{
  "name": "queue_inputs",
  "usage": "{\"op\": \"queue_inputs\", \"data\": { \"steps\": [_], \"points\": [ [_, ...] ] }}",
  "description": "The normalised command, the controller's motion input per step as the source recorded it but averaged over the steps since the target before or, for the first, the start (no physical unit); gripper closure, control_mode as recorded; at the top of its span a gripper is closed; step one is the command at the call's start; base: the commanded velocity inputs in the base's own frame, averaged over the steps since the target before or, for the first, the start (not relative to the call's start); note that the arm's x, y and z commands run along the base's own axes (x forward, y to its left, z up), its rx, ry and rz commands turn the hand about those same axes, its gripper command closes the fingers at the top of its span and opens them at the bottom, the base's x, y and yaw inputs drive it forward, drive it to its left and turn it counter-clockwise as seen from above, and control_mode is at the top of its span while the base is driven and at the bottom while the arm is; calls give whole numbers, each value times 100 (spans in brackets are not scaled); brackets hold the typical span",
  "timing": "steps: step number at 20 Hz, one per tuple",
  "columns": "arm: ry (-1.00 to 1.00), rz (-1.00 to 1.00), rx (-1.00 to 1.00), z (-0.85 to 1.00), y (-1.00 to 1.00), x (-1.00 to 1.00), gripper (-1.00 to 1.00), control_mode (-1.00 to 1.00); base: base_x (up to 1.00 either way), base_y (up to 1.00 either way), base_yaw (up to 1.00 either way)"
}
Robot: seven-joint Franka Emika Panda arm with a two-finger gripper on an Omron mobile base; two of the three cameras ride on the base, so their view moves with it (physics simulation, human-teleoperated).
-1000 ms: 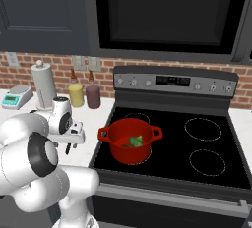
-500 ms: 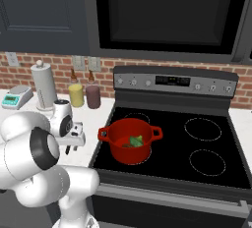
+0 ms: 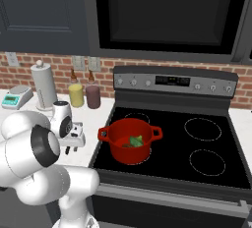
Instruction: Put the mushroom and broccoli in the pot. Retrieve the spatula and lightly stir the vegetables in the pot.
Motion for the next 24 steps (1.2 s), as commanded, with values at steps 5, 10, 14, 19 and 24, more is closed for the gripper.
{"op": "queue_inputs", "data": {
  "steps": [5, 10, 14, 19, 24],
  "points": [
    [0, 0, 0, -5, 0, 0, 100, -100, 0, 0, 0],
    [0, 0, 0, 0, 0, 0, 100, -100, 0, 0, 0],
    [0, 0, 0, 0, 0, 0, 100, -100, 0, 0, 0],
    [0, 0, 0, 2, 0, 0, 100, -100, 0, 0, 0],
    [-10, 5, 0, 56, 0, -30, 100, -100, 0, 0, 0]
  ]
}}
